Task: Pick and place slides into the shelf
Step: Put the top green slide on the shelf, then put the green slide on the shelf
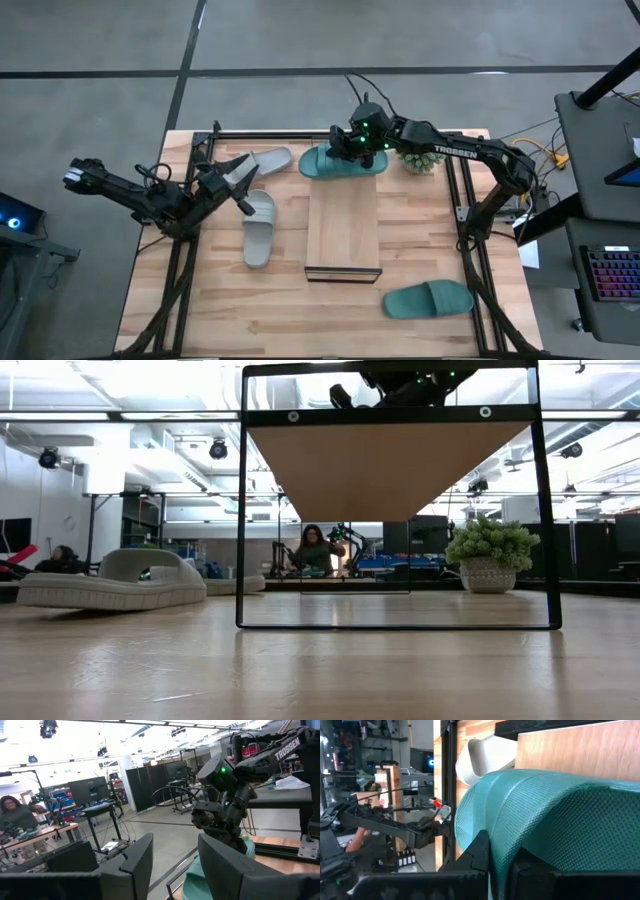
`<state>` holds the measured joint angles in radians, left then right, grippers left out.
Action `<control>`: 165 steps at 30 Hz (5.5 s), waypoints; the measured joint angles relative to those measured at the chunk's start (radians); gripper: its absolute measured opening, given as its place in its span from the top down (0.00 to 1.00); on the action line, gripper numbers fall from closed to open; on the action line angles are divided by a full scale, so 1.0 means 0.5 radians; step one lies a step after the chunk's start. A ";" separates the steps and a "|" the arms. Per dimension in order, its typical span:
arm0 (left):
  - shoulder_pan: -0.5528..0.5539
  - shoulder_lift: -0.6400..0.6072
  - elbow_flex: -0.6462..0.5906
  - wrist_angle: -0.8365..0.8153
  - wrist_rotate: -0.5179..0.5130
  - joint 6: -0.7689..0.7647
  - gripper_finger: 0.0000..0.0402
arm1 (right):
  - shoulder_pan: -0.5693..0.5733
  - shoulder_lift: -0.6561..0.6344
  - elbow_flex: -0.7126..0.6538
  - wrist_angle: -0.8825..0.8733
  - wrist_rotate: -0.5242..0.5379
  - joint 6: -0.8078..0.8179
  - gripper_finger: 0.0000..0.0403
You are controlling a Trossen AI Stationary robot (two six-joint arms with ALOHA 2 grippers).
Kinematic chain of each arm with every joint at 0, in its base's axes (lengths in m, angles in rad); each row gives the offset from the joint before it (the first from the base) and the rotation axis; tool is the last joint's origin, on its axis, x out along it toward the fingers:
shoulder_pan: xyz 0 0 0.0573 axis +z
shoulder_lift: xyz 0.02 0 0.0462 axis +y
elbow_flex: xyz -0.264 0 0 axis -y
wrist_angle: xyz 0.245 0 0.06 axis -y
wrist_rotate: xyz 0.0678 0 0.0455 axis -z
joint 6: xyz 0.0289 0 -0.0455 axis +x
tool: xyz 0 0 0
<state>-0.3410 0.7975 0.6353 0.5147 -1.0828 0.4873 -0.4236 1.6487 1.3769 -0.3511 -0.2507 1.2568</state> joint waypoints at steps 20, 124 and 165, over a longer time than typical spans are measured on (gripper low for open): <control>0.001 0.000 0.000 -0.001 0.000 0.000 0.65 | -0.036 0.055 -0.013 -0.015 0.033 -0.038 0.97; -0.001 0.001 -0.002 -0.014 0.001 -0.001 0.65 | -0.043 0.001 -0.118 0.066 0.068 -0.047 0.48; 0.001 0.001 -0.004 -0.019 0.001 -0.021 0.65 | -0.022 -0.499 -0.118 -0.188 0.304 -0.737 0.48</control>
<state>-0.3405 0.7979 0.6334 0.5052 -1.0824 0.4766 -0.4345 1.3992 1.3181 -0.4450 -0.0985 0.8882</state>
